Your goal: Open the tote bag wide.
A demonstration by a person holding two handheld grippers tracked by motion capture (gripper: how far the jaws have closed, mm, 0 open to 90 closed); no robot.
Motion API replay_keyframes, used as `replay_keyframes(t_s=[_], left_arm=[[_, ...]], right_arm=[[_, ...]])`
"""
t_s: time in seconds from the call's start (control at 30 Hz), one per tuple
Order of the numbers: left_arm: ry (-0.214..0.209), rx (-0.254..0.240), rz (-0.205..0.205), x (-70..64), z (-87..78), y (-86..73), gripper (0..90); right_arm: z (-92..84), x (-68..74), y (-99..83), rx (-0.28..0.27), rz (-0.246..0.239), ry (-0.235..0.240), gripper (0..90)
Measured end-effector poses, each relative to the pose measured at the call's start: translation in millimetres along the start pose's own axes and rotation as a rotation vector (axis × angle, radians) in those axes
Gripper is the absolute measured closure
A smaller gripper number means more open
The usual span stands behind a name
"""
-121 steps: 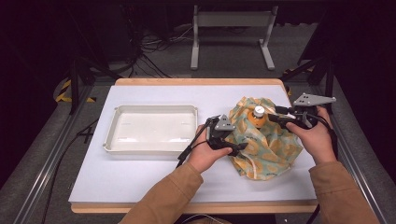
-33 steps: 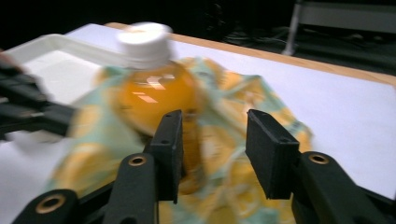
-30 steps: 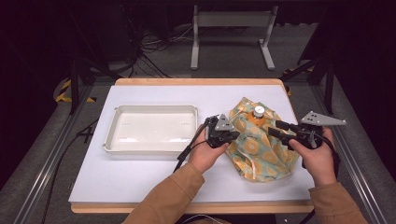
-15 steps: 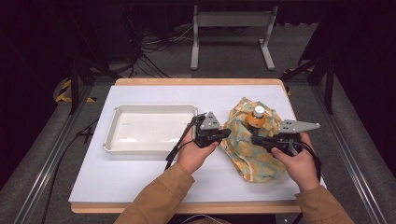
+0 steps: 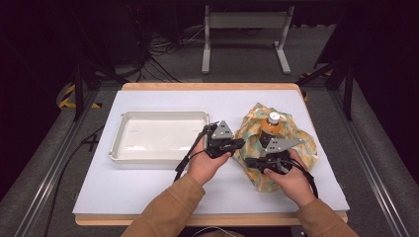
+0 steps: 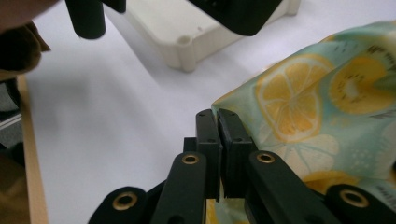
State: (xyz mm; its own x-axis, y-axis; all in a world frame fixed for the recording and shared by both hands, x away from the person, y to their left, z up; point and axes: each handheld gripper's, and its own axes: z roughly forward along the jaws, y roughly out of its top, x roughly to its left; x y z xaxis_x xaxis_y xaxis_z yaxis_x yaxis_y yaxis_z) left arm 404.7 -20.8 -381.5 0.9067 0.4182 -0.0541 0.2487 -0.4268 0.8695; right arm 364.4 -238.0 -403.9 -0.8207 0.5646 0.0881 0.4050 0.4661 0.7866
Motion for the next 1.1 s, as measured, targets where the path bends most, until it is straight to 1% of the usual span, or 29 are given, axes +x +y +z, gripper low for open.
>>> replay_keyframes(t_s=[0.07, 0.13, 0.23, 0.27, 0.33, 0.37, 0.47, 0.5, 0.53, 0.6, 0.63, 0.73, 0.77, 0.83, 0.87, 0.9, 0.93, 0.97, 1.0, 1.03, 1.07, 1.1], left_arm=[[-0.008, -0.008, -0.01, -0.2, 1.5, -0.7, 84.8], [-0.009, -0.01, -0.016, 0.1, 2.0, -0.9, 84.9], [-0.019, -0.003, -0.013, -0.9, 4.3, -1.3, 84.6], [-0.024, 0.004, -0.008, -1.9, 6.0, -1.6, 84.3], [-0.031, 0.01, -0.007, -2.7, 9.1, -2.3, 83.8], [-0.031, 0.01, -0.007, -2.7, 9.1, -2.3, 83.6], [-0.041, 0.019, -0.003, -3.8, 14.6, -3.1, 82.9], [-0.045, 0.016, -0.009, -4.0, 15.8, -2.9, 82.3], [-0.051, 0.004, -0.016, -4.1, 16.9, -2.0, 82.0], [-0.057, -0.009, -0.021, -4.8, 17.6, 0.5, 82.0], [-0.056, -0.012, -0.017, -4.9, 17.7, 1.9, 82.0], [-0.053, -0.01, -0.005, -6.7, 19.5, 5.2, 82.0], [-0.048, -0.006, 0.001, -6.9, 20.4, 5.6, 81.9], [-0.053, -0.007, -0.004, -7.7, 22.1, 5.4, 81.4], [-0.053, -0.007, -0.004, -7.7, 22.1, 5.4, 81.4], [-0.054, -0.004, 0.0, -8.1, 23.4, 5.2, 81.4], [-0.054, 0.005, 0.003, -8.2, 24.8, 4.8, 81.1], [-0.057, 0.024, 0.004, -7.9, 29.1, 3.3, 80.7], [-0.057, 0.024, 0.004, -7.9, 29.1, 3.3, 79.7], [-0.057, 0.064, 0.006, -6.9, 36.3, 0.2, 79.7], [-0.052, 0.081, 0.01, -6.4, 39.8, -1.7, 78.8], [-0.053, 0.094, 0.009, -5.8, 42.7, -3.4, 78.8]], right_arm=[[4.7, -0.2, -2.7, 0.02, 0.003, -0.003, 87.0], [10.8, -0.6, -7.5, 0.066, 0.018, 0.001, 86.2], [16.3, -0.5, -12.2, 0.104, 0.014, -0.013, 85.3], [17.1, -0.8, -13.0, 0.108, 0.013, -0.015, 84.5], [13.2, -1.5, -11.8, 0.082, 0.018, -0.01, 80.4], [13.2, -1.5, -11.8, 0.082, 0.018, -0.01, 80.4], [-0.9, -0.6, -6.7, 0.013, 0.025, -0.009, 72.2], [-5.8, -0.5, -5.4, -0.01, 0.024, -0.012, 69.5], [-11.0, -0.4, -4.1, -0.029, 0.019, -0.019, 67.1], [-23.3, 0.7, -2.0, -0.079, 0.035, -0.027, 62.2], [-28.4, 1.5, -1.1, -0.104, 0.042, -0.034, 59.5], [-45.2, 1.8, 0.5, -0.149, 0.037, -0.069, 57.2], [-50.0, 0.5, -0.1, -0.157, 0.043, -0.078, 56.5], [-58.6, -3.4, -3.3, -0.171, 0.067, -0.097, 54.6], [-58.6, -3.4, -3.3, -0.171, 0.067, -0.097, 54.6], [-63.5, -6.3, -6.4, -0.179, 0.085, -0.114, 53.3], [-67.7, -9.3, -10.3, -0.186, 0.104, -0.132, 51.2], [-69.6, -12.0, -13.8, -0.189, 0.116, -0.151, 47.6], [-69.6, -12.0, -13.8, -0.189, 0.116, -0.151, 47.6], [-70.0, -15.7, -19.5, -0.184, 0.129, -0.175, 40.4], [-67.0, -21.0, -26.6, -0.163, 0.127, -0.202, 31.7], [-64.5, -23.8, -30.7, -0.15, 0.129, -0.215, 28.6]])
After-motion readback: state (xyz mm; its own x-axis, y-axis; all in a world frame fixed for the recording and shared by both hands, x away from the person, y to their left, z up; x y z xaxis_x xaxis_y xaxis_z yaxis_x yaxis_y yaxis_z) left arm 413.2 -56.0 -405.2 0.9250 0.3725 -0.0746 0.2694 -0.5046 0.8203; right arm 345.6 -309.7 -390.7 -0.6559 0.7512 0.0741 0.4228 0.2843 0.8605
